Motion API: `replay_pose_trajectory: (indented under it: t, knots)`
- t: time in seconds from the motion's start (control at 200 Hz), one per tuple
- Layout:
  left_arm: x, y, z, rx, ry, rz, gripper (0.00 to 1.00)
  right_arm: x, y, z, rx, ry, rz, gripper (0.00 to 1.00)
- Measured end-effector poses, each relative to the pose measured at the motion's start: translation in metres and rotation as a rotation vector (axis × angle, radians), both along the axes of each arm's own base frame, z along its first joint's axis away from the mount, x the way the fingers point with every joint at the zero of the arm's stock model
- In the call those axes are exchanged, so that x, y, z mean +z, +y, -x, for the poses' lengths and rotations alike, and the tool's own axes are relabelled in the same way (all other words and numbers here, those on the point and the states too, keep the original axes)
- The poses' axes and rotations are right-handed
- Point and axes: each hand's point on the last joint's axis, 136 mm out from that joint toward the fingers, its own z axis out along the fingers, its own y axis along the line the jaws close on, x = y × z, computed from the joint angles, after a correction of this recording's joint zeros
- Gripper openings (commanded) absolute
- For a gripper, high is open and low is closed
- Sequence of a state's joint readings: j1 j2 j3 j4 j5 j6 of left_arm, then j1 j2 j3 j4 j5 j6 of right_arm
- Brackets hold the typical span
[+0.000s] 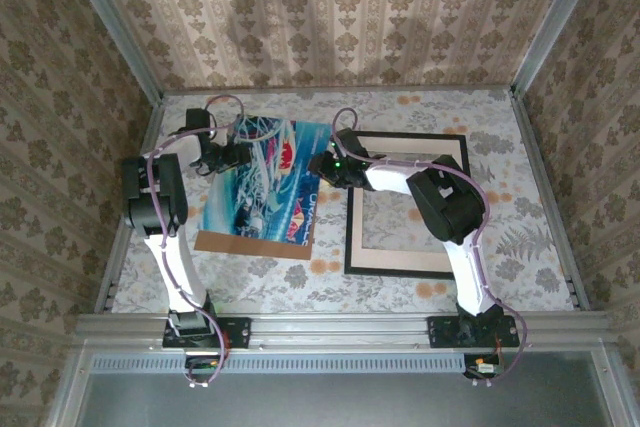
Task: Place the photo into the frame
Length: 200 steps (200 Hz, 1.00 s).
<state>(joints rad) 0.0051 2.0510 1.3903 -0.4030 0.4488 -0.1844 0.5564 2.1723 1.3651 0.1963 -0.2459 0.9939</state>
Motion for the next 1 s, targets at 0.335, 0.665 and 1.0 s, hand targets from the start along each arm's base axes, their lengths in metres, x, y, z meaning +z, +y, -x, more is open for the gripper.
replay_pose_trajectory:
  t: [0.335,0.665,1.0]
  knots:
    - [0.000,-0.002,0.001,-0.004,0.003,0.010,0.50,0.015,0.009,-0.006,0.066,-0.138,-0.030,0.36]
    - [0.000,-0.002,0.001,-0.006,0.005,0.014,0.51,0.017,0.009,-0.008,0.078,-0.131,-0.005,0.03]
    - [0.022,-0.006,0.013,0.038,-0.060,0.014,0.68,0.039,-0.007,0.001,0.039,-0.051,0.006,0.00]
